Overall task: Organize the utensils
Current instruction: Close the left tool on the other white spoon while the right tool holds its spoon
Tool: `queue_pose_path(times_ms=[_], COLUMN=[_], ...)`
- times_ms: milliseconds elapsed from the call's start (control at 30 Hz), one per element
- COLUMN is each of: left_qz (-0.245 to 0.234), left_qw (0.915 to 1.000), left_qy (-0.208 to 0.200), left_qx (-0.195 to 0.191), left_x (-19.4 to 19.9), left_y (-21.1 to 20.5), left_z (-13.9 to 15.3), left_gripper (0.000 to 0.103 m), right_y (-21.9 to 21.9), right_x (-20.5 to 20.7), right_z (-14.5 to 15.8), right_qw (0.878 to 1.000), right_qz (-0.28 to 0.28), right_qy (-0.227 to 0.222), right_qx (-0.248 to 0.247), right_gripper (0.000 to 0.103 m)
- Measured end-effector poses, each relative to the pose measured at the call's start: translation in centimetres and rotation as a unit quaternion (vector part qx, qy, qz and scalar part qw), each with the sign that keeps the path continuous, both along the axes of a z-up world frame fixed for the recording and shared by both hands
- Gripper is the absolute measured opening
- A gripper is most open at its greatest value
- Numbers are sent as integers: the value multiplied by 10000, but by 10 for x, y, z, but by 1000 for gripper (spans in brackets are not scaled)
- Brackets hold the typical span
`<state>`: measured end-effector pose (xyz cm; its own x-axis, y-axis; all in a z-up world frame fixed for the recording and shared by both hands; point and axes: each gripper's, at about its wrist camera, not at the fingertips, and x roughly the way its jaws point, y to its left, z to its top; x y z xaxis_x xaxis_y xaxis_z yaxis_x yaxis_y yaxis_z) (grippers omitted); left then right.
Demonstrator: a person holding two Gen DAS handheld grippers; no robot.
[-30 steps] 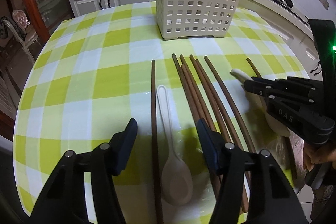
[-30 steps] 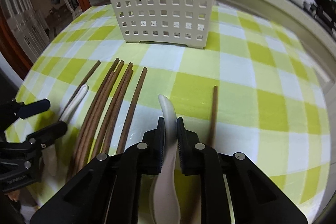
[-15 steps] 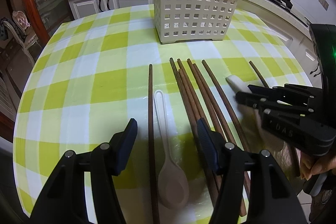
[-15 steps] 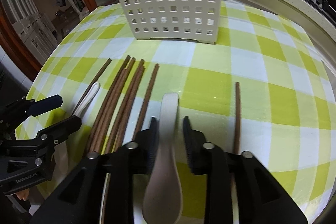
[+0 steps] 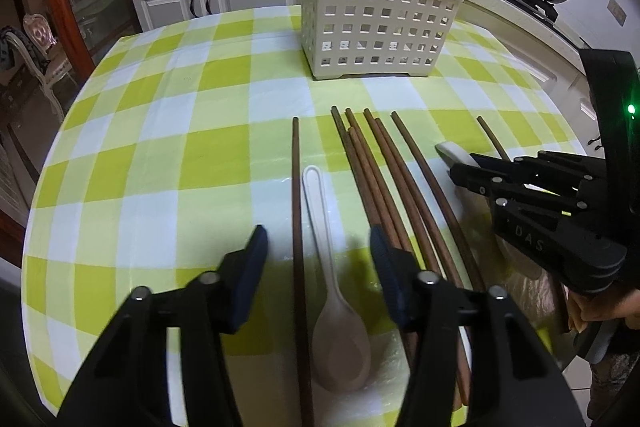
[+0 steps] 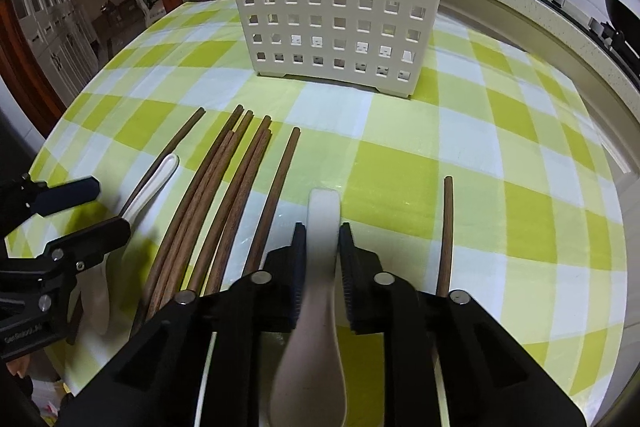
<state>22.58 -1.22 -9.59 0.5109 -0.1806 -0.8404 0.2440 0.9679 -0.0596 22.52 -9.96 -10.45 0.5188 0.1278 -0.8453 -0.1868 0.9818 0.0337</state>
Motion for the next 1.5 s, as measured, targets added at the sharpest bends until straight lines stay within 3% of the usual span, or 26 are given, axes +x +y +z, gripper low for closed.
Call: queue_pose_path(times_ms=[233,533,1067,1200,1500], left_qz=[-150,-115,-199,-265,-231], left_qw=[9997,9993,9978,9977,9989], left_qy=[166,239,286,233,-61], left_qx=[-52,273,569,577,404], left_x=[7,20,35,33,22], left_y=[-10,-21,-25,-27,-24], left_z=[-5,-12,-19,-20,-7], left_gripper=[29,19,18,11,11], right_y=[-6,0,-5,-6,-17], right_x=[-1,-3,5,4,-5], right_z=[5,7,0,1,21], right_qw=[9999,9997,9998,9997,9984], right_qz=[-41,29,64,94,-29], right_qy=[-113,-189,-1,-87,-424], right_qx=[83,146,200,206,385], right_gripper=[16,16,16,16,16])
